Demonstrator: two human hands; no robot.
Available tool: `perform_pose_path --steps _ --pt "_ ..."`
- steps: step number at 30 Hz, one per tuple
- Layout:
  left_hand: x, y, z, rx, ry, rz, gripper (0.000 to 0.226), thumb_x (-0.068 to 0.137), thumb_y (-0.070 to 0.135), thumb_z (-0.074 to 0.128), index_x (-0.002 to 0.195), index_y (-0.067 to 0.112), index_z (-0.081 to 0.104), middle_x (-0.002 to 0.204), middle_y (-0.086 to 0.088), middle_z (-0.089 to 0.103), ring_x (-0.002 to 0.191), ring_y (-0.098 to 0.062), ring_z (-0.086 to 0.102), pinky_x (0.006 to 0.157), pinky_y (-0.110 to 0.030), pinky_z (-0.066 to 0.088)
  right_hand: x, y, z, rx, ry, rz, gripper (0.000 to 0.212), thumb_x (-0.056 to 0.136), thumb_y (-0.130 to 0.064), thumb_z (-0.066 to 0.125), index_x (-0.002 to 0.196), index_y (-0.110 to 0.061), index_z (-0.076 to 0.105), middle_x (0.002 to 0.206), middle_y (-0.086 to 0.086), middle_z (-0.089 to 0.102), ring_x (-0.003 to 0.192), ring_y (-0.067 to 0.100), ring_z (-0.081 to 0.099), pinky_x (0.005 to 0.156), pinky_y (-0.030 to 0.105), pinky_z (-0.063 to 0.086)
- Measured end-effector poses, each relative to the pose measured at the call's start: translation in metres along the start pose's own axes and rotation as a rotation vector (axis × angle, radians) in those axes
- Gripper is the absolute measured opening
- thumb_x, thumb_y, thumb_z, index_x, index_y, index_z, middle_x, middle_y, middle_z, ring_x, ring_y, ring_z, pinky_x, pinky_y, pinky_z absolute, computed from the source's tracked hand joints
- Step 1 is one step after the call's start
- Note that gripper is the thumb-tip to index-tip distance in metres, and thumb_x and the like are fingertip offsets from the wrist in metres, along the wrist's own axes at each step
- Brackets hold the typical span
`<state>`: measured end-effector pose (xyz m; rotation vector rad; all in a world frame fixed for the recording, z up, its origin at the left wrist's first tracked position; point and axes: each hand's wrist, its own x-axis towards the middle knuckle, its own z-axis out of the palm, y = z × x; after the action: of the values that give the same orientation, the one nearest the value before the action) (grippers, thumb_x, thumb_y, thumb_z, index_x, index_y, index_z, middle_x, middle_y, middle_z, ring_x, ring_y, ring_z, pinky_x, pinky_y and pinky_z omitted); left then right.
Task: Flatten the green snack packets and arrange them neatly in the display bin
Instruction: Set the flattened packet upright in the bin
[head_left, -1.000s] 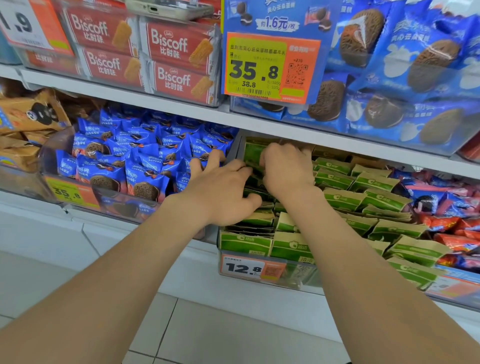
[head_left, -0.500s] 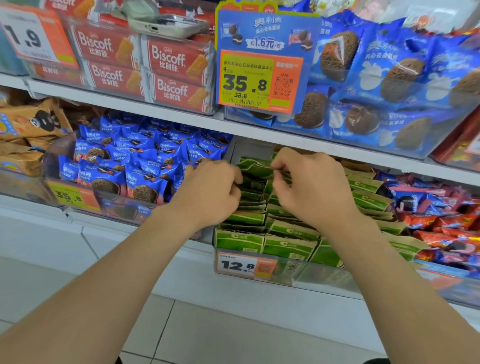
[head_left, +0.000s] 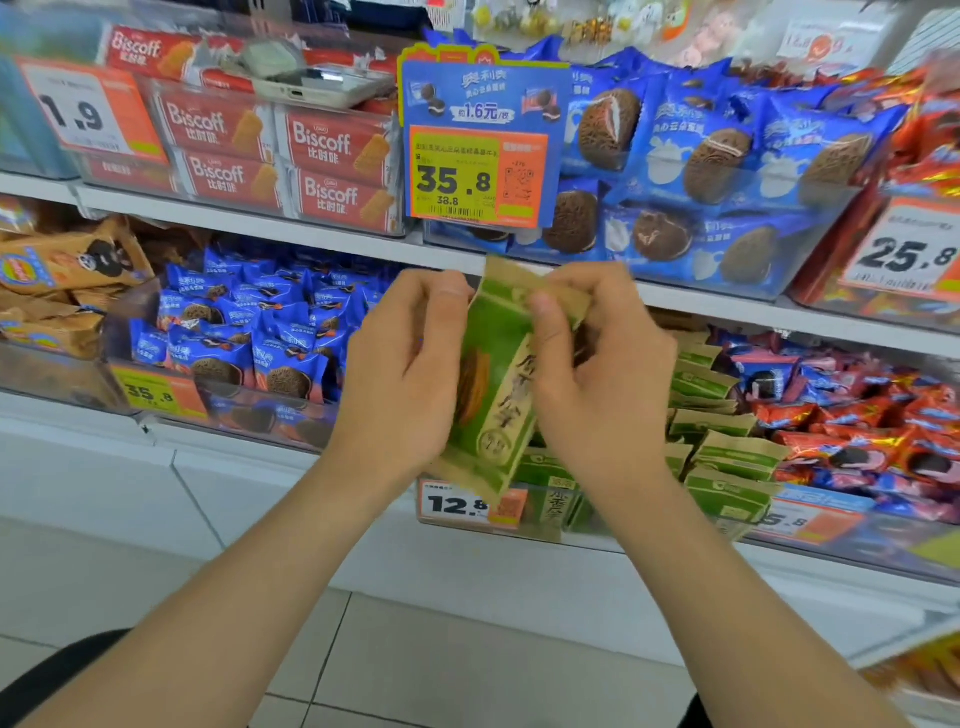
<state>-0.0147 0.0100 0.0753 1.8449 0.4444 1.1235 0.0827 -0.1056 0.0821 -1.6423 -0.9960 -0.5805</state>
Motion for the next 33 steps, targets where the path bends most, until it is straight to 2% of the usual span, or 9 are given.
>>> perform_pose_path --steps 3,6,8,12,15,19,21,27,33 --pt "-0.009 -0.008 0.010 -0.069 -0.042 -0.172 0.014 0.110 0.020 0.055 0.101 0.023 0.066 0.081 0.015 0.070 0.074 -0.002 0.063 0.076 -0.029 0.051 -0.013 -0.001 0.004 0.176 -0.149 0.274 0.018 0.107 -0.026 0.062 0.100 -0.011 0.070 0.071 0.001 0.066 0.062 0.014 0.059 0.060 0.034 0.049" --pt "-0.014 -0.015 0.015 -0.196 0.031 -0.412 0.013 0.107 0.017 0.057 0.116 0.026 0.057 0.095 0.002 0.075 0.087 -0.014 0.071 0.088 -0.044 0.058 -0.017 -0.004 0.006 0.565 -0.245 0.713 0.050 0.111 -0.039 0.053 0.106 0.009 0.067 0.105 0.033 0.069 0.086 0.034 0.068 0.087 0.053 0.057" --pt "-0.013 -0.015 0.015 -0.270 0.093 -0.487 0.019 0.106 0.017 0.057 0.117 0.031 0.049 0.101 -0.007 0.074 0.085 -0.019 0.070 0.083 -0.046 0.058 -0.019 -0.004 0.006 0.679 -0.330 0.810 0.049 0.111 -0.040 0.053 0.111 0.006 0.071 0.114 0.032 0.070 0.091 0.035 0.069 0.087 0.046 0.060" --pt "-0.010 -0.011 0.013 -0.139 0.082 -0.414 0.006 0.106 0.023 0.056 0.108 0.023 0.062 0.097 0.002 0.069 0.080 -0.005 0.064 0.078 -0.029 0.050 -0.019 -0.001 0.008 0.586 -0.329 0.686 0.043 0.111 -0.035 0.054 0.101 0.001 0.076 0.098 0.027 0.075 0.080 0.032 0.068 0.074 0.049 0.063" --pt "-0.010 -0.010 0.013 -0.122 0.000 -0.408 0.017 0.105 0.034 0.059 0.105 0.018 0.066 0.095 -0.002 0.071 0.084 -0.010 0.067 0.084 -0.037 0.055 -0.016 0.004 0.009 0.402 -0.274 0.493 0.047 0.111 -0.028 0.055 0.084 0.009 0.067 0.079 0.033 0.062 0.063 0.035 0.054 0.064 0.053 0.052" --pt "-0.013 0.000 0.012 -0.195 -0.071 -0.365 0.047 0.100 0.057 0.061 0.104 0.010 0.063 0.104 -0.019 0.068 0.085 -0.017 0.068 0.090 -0.046 0.057 -0.015 0.000 0.005 0.594 -0.336 0.663 0.036 0.109 -0.019 0.057 0.094 0.012 0.070 0.078 0.021 0.068 0.067 0.022 0.062 0.062 0.034 0.058" --pt "-0.015 0.004 0.011 -0.228 -0.100 -0.345 0.056 0.095 0.064 0.065 0.104 0.009 0.062 0.102 -0.019 0.067 0.089 -0.026 0.070 0.089 -0.047 0.058 -0.013 -0.004 0.001 0.690 -0.401 0.746 0.035 0.110 -0.021 0.056 0.103 0.010 0.072 0.088 0.023 0.074 0.074 0.023 0.069 0.067 0.034 0.062" --pt "-0.011 0.002 0.010 -0.226 -0.163 -0.236 0.022 0.107 0.024 0.060 0.090 0.014 0.069 0.072 0.010 0.063 0.069 -0.007 0.060 0.071 -0.027 0.048 -0.013 0.009 0.002 0.447 -0.328 0.511 0.042 0.112 -0.031 0.051 0.092 0.003 0.066 0.083 0.033 0.060 0.069 0.033 0.056 0.071 0.062 0.056" --pt "-0.009 -0.002 0.010 -0.203 -0.213 -0.205 0.019 0.110 0.020 0.056 0.102 0.014 0.071 0.085 0.005 0.072 0.080 -0.006 0.066 0.075 -0.025 0.052 -0.012 0.012 0.001 0.392 -0.335 0.482 0.041 0.113 -0.031 0.051 0.096 0.002 0.067 0.079 0.024 0.064 0.069 0.033 0.058 0.069 0.056 0.056"
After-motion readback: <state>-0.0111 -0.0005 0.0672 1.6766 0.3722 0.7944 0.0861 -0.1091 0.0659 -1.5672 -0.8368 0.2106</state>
